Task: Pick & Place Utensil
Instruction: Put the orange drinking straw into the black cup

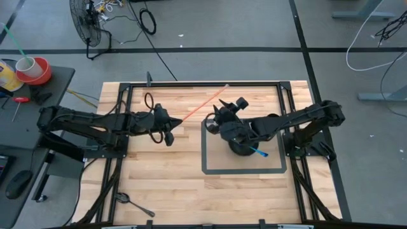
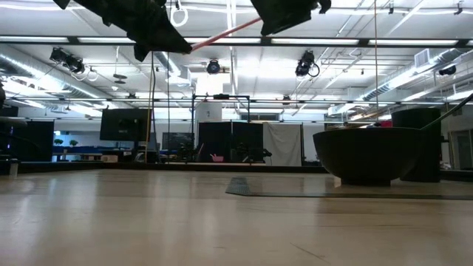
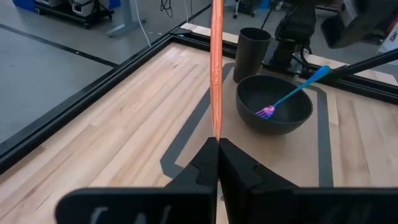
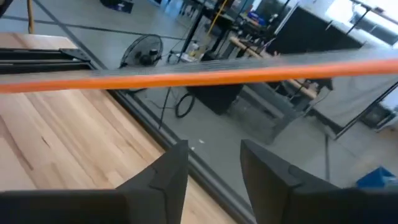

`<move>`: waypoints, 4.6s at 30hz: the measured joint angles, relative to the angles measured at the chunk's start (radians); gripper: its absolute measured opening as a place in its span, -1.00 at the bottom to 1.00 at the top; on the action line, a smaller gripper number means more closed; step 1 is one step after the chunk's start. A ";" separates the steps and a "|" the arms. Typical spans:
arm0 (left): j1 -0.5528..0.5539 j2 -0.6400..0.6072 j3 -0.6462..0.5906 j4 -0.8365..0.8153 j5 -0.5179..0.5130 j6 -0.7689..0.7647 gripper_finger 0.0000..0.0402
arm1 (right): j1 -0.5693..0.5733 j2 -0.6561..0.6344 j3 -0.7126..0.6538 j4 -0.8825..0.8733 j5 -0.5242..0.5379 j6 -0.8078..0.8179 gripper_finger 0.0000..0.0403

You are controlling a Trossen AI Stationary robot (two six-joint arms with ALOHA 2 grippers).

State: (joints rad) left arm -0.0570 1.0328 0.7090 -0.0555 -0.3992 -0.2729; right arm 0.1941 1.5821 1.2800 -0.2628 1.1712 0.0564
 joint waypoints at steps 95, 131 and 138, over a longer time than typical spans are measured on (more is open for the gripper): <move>-0.147 -0.043 0.001 -0.135 -0.017 -0.011 0.06 | -0.310 -0.956 -0.277 -0.133 -0.951 0.049 -0.96; -0.147 -0.043 0.001 -0.132 -0.064 -0.012 0.04 | -0.310 -1.239 -0.523 -0.603 -0.745 0.094 -0.96; -0.147 -0.043 0.001 -0.132 -0.064 -0.012 0.04 | -0.311 -1.251 -0.536 -0.554 -0.734 0.125 -0.96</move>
State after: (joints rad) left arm -0.2039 0.9897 0.7097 -0.1872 -0.4634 -0.2848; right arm -0.1169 0.3310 0.7441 -0.8167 0.4377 0.1812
